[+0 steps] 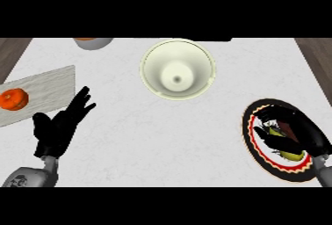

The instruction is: Pick the pear from the plate and place it in the bowl

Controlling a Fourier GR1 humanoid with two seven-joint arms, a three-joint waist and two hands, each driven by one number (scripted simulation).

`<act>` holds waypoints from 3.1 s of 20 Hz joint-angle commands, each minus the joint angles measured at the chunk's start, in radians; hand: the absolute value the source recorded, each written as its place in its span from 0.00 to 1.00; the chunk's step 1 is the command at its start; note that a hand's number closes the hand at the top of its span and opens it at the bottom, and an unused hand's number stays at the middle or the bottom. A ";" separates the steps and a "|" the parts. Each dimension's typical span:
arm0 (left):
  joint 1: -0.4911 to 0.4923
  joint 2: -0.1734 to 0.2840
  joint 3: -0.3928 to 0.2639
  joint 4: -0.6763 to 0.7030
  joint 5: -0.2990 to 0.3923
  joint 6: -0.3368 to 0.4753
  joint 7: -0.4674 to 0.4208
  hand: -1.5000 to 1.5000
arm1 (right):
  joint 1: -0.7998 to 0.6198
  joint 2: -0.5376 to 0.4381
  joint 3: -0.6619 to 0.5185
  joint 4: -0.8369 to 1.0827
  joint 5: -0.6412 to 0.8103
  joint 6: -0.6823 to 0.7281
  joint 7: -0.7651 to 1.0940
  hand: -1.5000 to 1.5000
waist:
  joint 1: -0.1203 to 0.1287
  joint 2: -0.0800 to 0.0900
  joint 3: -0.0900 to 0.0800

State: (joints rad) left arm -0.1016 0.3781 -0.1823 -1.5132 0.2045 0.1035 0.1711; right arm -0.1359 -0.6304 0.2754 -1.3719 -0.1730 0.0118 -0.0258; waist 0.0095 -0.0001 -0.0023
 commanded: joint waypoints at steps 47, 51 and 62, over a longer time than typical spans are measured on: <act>-0.153 -0.002 0.222 0.017 0.050 -0.212 0.144 0.50 | -0.360 -0.049 0.103 -0.134 0.441 0.843 0.750 0.00 | -0.009 -0.001 0.002; -0.195 -0.052 0.197 0.076 0.001 -0.188 0.114 0.50 | -0.457 0.030 0.087 -0.071 0.449 0.894 0.832 0.00 | -0.008 0.002 0.002; -0.125 -0.068 0.236 -0.015 -0.035 -0.221 0.139 0.50 | -0.337 0.056 0.034 0.020 0.690 0.861 0.598 0.00 | -0.007 0.000 0.002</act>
State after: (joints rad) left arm -0.1972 0.3179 0.0463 -1.5113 0.1804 -0.1168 0.2705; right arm -0.4803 -0.5892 0.3394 -1.3750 0.4714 0.8428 0.6013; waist 0.0039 0.0005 0.0001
